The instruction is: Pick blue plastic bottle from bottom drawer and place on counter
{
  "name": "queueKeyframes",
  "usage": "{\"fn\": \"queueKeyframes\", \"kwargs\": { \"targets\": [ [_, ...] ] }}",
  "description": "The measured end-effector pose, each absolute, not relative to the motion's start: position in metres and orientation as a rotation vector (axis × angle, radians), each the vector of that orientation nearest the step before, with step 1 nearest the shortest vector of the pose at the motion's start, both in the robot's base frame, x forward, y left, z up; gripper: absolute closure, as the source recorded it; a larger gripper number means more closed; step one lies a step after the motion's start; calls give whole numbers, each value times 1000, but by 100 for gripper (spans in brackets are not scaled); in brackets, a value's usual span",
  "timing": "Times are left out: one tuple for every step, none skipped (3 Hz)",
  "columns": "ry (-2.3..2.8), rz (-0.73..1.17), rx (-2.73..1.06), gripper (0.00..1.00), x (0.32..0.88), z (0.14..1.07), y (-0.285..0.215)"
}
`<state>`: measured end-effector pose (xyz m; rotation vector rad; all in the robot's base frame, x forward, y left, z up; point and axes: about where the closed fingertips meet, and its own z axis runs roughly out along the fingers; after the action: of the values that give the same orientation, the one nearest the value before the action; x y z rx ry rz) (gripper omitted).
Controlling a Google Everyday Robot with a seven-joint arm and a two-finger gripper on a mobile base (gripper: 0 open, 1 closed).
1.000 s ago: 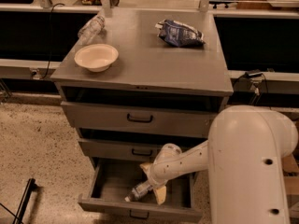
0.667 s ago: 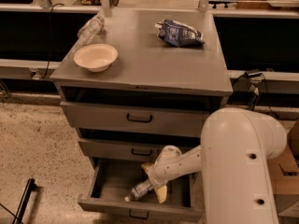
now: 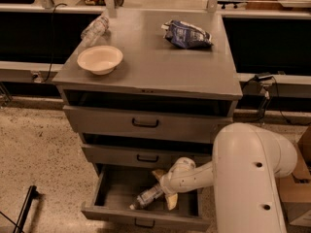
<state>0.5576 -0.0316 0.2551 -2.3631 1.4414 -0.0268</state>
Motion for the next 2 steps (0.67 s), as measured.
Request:
{"fn": "queueKeyframes", "kwargs": {
  "targets": [
    [1338, -109, -2387, 0, 579, 211, -24],
    [1323, -118, -2392, 0, 581, 202, -22]
  ]
}}
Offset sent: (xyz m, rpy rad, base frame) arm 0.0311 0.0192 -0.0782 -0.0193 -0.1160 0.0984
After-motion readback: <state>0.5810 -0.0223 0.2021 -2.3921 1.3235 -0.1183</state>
